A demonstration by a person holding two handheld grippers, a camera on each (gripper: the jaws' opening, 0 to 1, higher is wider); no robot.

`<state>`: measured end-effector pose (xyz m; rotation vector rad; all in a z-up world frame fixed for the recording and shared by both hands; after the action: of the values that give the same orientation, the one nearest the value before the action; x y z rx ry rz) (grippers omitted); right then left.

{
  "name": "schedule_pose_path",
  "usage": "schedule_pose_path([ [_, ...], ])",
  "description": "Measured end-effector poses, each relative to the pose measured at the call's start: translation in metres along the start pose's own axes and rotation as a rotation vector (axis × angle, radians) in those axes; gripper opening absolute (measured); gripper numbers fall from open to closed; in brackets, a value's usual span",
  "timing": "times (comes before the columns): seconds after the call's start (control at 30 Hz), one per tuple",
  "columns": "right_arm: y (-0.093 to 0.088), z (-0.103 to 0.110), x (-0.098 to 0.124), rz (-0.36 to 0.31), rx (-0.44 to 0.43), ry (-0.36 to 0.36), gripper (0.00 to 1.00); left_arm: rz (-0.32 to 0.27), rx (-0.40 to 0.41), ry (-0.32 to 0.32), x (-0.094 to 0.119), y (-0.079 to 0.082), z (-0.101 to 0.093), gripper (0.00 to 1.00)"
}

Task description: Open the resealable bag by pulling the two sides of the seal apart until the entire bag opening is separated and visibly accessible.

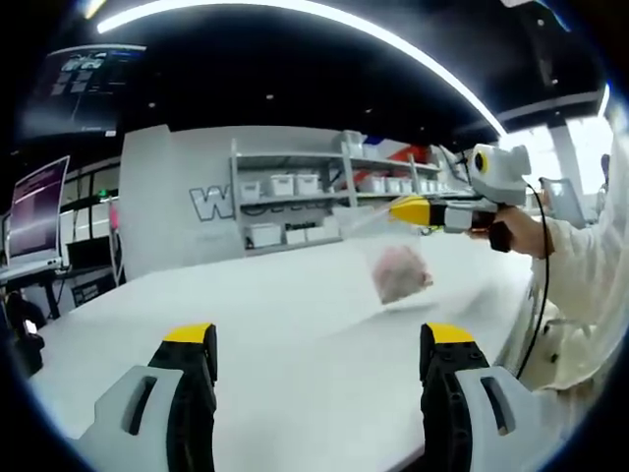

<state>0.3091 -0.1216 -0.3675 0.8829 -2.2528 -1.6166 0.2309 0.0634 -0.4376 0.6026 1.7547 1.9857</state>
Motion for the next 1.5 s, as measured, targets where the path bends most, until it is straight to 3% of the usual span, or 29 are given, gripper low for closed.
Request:
schedule_pose_path([
  [0.57, -0.002, 0.008, 0.012, 0.02, 0.038, 0.023, 0.0, 0.0, 0.0, 0.001, 0.002, -0.002, 0.0, 0.84],
  [0.63, -0.001, 0.01, 0.013, 0.004, 0.116, 0.028, 0.0, 0.002, -0.001, 0.003, 0.003, -0.002, 0.0, 0.84],
  [0.73, 0.0, 0.015, 0.016, -0.012, 0.304, 0.025, 0.0, -0.001, -0.002, 0.006, 0.003, -0.001, 0.001, 0.84],
  [0.8, 0.002, 0.024, 0.019, -0.026, 0.343, 0.048, 0.0, 0.0, 0.0, 0.006, 0.003, -0.001, 0.001, 0.84],
  [0.97, 0.005, 0.04, 0.024, -0.034, 0.367, 0.091, 0.0, 0.0, 0.001, 0.004, 0.002, -0.001, 0.0, 0.84],
  [1.33, 0.006, 0.045, 0.026, -0.028, 0.31, 0.112, 0.0, -0.013, 0.01, 0.011, 0.003, 0.003, 0.002, 0.84],
  [1.5, 0.004, 0.056, 0.028, -0.03, 0.365, 0.131, 0.0, -0.008, 0.008, 0.009, 0.003, 0.003, 0.001, 0.84],
])
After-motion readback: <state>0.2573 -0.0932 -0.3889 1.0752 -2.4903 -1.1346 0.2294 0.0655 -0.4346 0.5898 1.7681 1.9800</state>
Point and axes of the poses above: the point that each gripper's makers call its tool centre point, and the gripper's own axes: x roughly backward along the fingers, z roughly to its left, y roughly out of its top, the point moved 3 cm from there along x, roughly backward along the fingers, and after that the axes turned 11 degrees about -y, right-handed, at the moved point
